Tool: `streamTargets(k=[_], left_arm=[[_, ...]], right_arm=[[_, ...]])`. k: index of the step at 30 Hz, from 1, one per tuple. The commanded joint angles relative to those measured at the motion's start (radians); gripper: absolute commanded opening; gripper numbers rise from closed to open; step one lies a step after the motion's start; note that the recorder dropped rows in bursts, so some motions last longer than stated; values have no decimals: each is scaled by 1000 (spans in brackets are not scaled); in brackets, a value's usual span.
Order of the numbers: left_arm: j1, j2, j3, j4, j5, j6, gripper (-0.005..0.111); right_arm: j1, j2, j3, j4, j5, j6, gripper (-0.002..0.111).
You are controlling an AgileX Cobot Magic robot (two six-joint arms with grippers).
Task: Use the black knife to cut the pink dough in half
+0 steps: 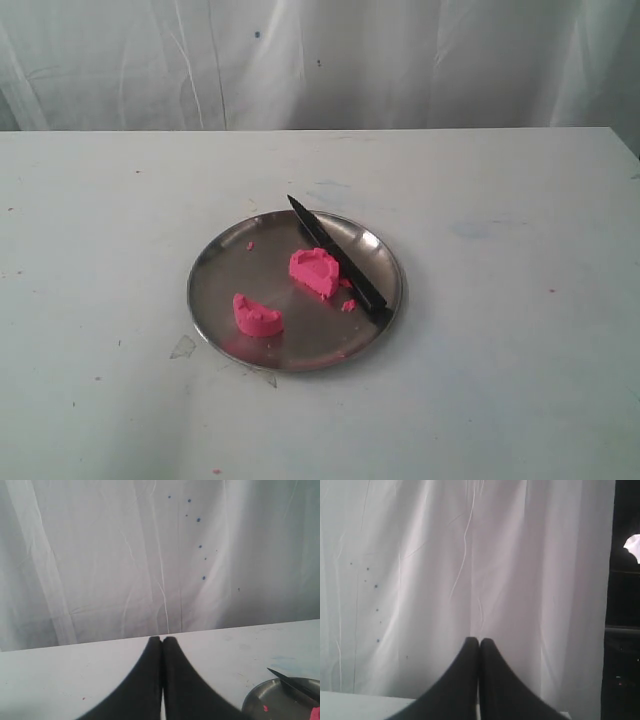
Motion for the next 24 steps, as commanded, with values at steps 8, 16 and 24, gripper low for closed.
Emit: streamTargets(k=[8, 16, 24], left_arm=[[1, -8, 5, -12, 3, 3, 0], [1, -8, 5, -12, 3, 3, 0], [1, -8, 5, -12, 4, 3, 0]], right_arm=[[2, -156, 4, -8, 22, -8, 0], [0, -162, 24, -8, 16, -8, 0], [-31, -222, 218, 125, 40, -141, 0]])
